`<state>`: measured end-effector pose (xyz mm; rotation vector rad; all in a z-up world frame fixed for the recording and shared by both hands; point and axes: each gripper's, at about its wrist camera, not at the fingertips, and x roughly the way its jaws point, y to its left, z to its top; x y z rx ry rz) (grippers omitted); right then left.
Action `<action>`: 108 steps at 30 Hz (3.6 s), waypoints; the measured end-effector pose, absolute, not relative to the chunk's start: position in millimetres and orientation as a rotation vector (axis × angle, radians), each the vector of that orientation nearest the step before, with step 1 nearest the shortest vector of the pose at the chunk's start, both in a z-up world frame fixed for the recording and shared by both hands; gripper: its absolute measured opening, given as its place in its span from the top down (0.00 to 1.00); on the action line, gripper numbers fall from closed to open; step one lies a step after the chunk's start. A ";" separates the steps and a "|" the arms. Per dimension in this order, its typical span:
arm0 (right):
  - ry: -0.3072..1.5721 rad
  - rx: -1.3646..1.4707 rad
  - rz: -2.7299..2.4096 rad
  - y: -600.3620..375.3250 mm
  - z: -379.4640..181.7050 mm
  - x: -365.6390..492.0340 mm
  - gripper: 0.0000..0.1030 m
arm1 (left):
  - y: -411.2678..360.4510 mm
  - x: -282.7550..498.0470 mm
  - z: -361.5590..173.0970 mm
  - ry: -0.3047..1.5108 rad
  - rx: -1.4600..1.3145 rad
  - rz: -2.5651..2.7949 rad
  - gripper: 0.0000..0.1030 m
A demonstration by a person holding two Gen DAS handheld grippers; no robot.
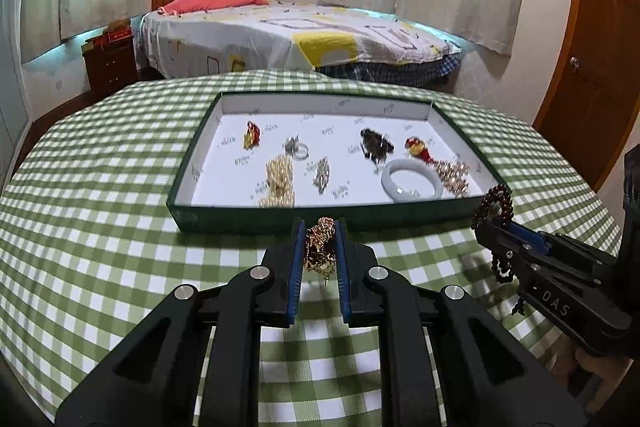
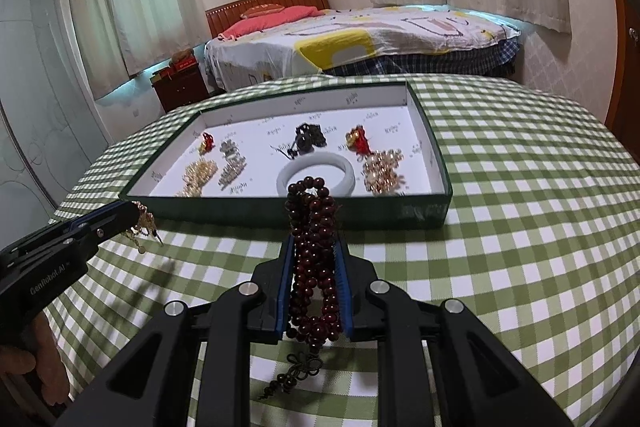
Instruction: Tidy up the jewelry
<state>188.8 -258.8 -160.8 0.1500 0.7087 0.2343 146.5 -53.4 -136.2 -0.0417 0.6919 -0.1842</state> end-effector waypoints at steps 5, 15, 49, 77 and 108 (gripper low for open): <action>0.679 0.150 0.243 -256.5 -148.8 187.6 0.80 | -52.1 147.1 -120.6 0.653 -0.046 -0.191 0.85; 0.603 0.141 0.250 -254.9 -115.6 203.1 0.80 | -51.7 162.9 -85.4 0.563 -0.052 -0.208 0.85; 0.637 0.089 0.250 -242.5 -124.2 353.4 0.80 | -70.6 339.9 -117.7 0.686 -0.038 -0.164 0.85; 0.940 0.099 0.252 -239.7 -164.2 393.8 0.72 | -71.6 385.4 -173.1 0.975 -0.039 -0.140 0.75; 0.741 0.070 0.157 -247.1 -125.3 316.2 0.24 | -52.0 284.4 -114.4 0.735 0.030 -0.074 0.12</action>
